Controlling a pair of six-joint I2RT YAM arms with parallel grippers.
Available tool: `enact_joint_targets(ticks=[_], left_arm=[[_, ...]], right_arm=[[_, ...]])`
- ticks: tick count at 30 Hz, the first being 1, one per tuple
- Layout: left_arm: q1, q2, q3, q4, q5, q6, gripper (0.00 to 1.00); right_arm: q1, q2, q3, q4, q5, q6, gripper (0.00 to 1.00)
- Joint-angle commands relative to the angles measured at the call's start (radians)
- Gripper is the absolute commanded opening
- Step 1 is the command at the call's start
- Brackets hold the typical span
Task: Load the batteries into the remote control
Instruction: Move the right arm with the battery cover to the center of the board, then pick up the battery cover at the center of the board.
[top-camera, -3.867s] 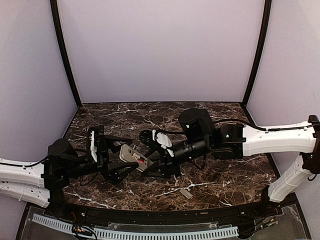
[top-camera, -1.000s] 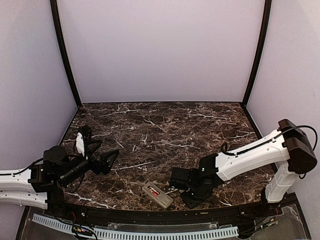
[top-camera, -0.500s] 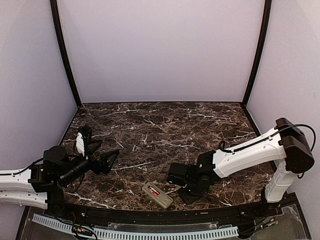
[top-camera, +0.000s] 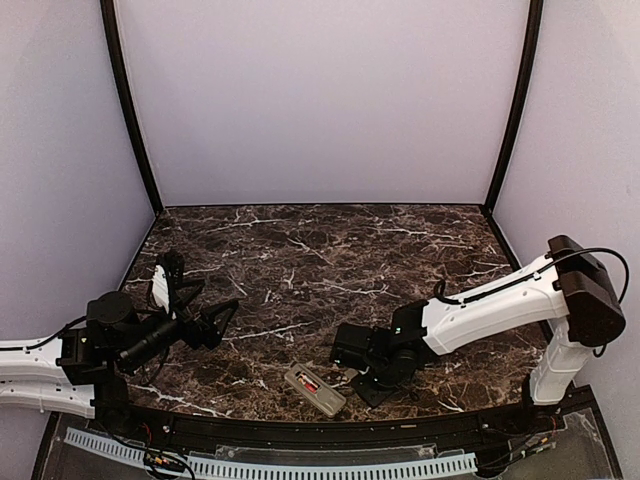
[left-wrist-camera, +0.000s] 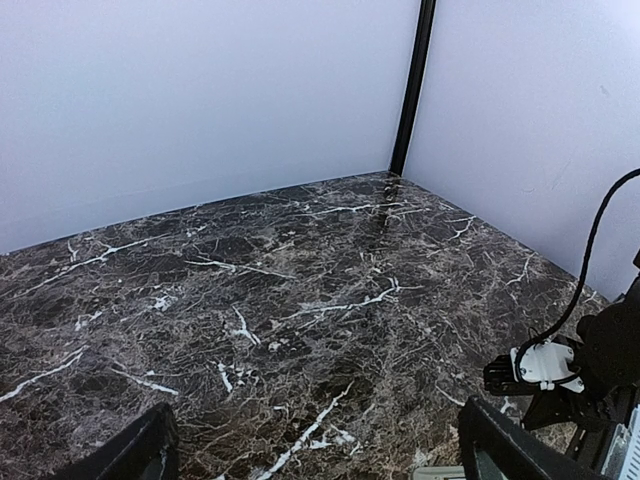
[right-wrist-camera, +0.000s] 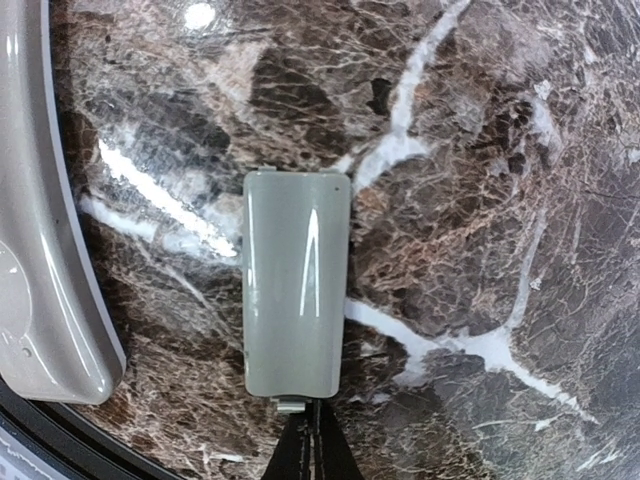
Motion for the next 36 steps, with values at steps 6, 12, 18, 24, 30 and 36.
enact_joint_targets(ticks=[6, 12, 18, 24, 30, 36], left_arm=[[0.000, -0.011, -0.005, -0.004, -0.003, 0.016, 0.96], [0.000, -0.005, -0.008, 0.004, -0.003, 0.017, 0.96], [0.000, -0.014, -0.005, -0.005, -0.004, 0.020, 0.96], [0.000, -0.036, -0.013, -0.015, -0.011, 0.015, 0.96], [0.000, -0.027, -0.017, 0.000, -0.014, 0.021, 0.96], [0.000, -0.028, -0.018, -0.002, -0.018, 0.022, 0.96]], right_arm=[[-0.016, -0.042, -0.015, -0.006, -0.026, -0.089, 0.17], [-0.019, -0.098, 0.027, 0.005, -0.103, -0.164, 0.61], [-0.077, -0.002, 0.084, -0.040, -0.109, -0.162, 0.69], [-0.106, 0.054, 0.139, -0.095, -0.124, -0.174, 0.62], [-0.105, 0.125, 0.176, -0.119, -0.151, -0.204, 0.45], [-0.101, 0.137, 0.181, -0.135, -0.194, -0.207, 0.39]])
